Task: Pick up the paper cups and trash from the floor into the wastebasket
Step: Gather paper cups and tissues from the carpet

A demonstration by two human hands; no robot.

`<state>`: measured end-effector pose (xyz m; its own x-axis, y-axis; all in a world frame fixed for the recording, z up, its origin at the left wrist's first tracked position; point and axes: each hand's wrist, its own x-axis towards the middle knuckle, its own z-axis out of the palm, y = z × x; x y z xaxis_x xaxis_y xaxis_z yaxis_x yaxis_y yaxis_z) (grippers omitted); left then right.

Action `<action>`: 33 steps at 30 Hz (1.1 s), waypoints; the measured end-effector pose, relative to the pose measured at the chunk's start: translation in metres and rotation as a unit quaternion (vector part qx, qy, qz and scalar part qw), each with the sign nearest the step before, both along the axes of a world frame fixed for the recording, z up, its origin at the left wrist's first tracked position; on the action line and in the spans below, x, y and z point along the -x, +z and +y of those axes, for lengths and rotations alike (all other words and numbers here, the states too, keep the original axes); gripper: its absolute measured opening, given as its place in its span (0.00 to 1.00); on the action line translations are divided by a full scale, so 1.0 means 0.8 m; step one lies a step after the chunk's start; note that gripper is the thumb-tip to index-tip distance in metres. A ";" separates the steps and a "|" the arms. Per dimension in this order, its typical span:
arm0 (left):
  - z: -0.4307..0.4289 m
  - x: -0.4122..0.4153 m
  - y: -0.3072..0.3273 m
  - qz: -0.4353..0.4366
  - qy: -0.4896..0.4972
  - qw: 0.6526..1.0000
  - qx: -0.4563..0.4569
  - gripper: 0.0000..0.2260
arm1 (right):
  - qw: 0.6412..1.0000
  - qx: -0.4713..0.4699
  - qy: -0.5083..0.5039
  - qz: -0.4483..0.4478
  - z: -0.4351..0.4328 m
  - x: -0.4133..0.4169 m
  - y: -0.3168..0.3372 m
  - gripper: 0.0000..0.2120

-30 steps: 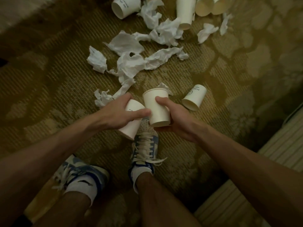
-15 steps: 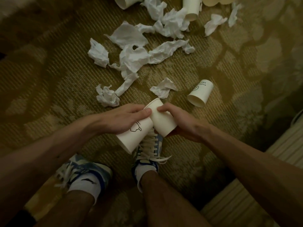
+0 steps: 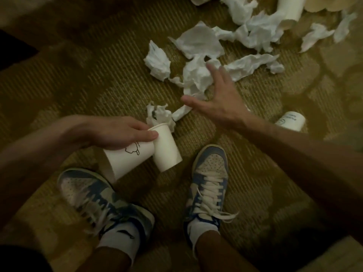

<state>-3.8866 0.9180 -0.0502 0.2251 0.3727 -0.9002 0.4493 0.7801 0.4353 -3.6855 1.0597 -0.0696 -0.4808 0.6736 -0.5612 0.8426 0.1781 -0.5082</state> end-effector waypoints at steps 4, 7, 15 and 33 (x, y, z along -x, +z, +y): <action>-0.019 0.008 -0.017 -0.004 0.004 0.999 0.045 0.15 | 0.999 -0.012 0.026 -0.028 0.026 0.043 -0.027 0.60; -0.027 0.014 -0.023 -0.011 -0.021 0.998 0.051 0.25 | 0.998 0.018 0.032 -0.046 0.023 0.061 -0.049 0.61; -0.022 0.033 -0.024 -0.021 -0.050 0.997 0.051 0.13 | 0.979 -0.005 0.195 -0.052 -0.057 0.041 -0.055 0.70; -0.043 0.044 0.025 0.008 -0.047 0.994 0.095 0.16 | 0.969 0.241 0.002 0.055 -0.063 0.055 -0.008 0.20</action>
